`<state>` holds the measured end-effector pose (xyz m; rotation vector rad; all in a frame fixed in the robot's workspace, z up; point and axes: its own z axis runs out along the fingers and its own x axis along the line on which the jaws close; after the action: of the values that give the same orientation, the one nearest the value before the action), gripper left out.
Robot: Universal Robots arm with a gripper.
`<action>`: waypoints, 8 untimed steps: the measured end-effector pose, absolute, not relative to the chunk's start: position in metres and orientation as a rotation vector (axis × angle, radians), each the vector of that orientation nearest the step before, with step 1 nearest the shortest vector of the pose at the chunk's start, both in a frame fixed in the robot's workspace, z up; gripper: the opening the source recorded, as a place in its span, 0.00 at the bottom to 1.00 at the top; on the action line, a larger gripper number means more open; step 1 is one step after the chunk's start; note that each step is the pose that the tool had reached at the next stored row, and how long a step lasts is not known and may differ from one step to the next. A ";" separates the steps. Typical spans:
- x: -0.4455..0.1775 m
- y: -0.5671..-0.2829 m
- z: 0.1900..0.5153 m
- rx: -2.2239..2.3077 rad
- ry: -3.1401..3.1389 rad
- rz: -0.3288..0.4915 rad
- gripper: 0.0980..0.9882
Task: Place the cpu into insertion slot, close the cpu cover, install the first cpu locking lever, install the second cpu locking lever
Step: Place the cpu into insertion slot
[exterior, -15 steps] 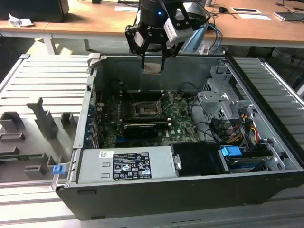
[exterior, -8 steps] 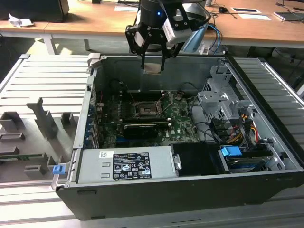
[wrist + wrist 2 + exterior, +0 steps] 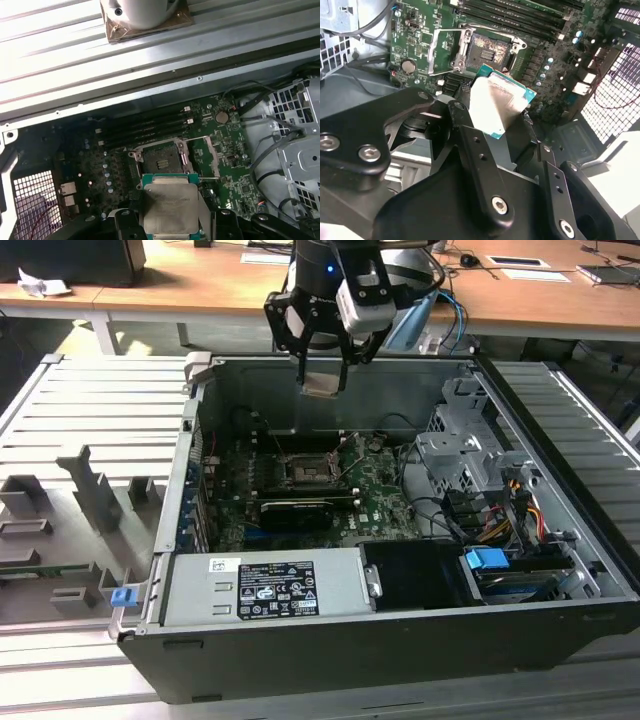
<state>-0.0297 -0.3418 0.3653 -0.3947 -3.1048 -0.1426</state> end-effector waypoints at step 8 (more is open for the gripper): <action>-0.030 -0.342 0.365 -0.512 -3.091 -0.143 0.48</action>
<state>-0.0297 -0.3418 0.3646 -0.5118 -3.0911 -0.1433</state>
